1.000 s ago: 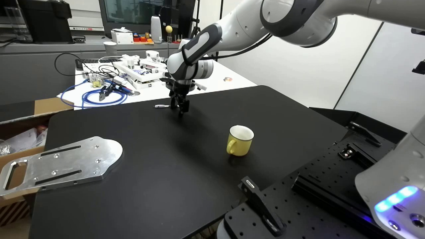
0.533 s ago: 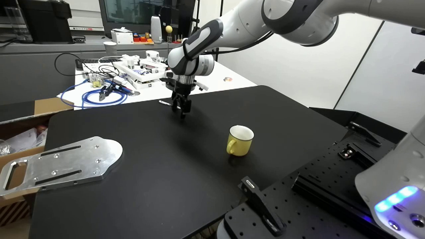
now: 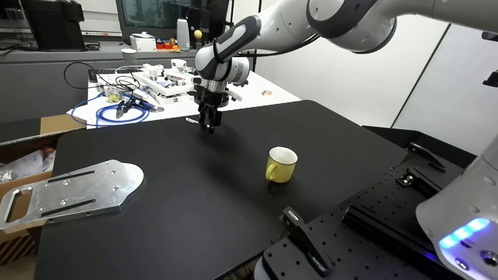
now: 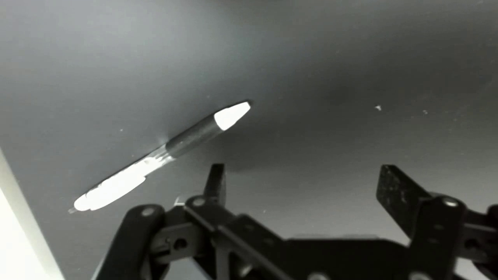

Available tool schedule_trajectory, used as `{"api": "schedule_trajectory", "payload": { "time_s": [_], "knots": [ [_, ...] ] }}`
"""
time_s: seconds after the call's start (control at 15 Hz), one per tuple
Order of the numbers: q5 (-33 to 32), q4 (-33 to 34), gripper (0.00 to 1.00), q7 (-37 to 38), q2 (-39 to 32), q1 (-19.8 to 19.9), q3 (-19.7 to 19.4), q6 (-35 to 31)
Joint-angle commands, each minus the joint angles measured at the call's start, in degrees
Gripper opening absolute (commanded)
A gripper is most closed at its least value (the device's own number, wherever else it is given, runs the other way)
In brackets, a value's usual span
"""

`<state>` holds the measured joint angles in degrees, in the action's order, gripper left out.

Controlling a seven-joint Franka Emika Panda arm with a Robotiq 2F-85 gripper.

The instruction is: Put the pen in the cup

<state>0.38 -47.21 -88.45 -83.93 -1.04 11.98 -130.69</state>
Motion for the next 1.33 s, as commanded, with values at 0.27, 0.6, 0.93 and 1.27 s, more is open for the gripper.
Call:
{"api": "schedule_trajectory", "payload": {
  "time_s": [0.27,0.6,0.93,1.27],
  "knots": [
    [0.3,0.3,1.00,2.2,0.1,-1.0,-2.1,-11.8],
    [1.3,-1.3,1.00,13.9,-0.1,-1.1,-4.5,-17.1],
    [1.0,-2.7,1.00,26.4,-0.3,-1.1,-4.9,-19.6],
    [0.4,-3.8,1.00,33.2,-0.6,-1.2,-4.5,-20.8]
  ]
}}
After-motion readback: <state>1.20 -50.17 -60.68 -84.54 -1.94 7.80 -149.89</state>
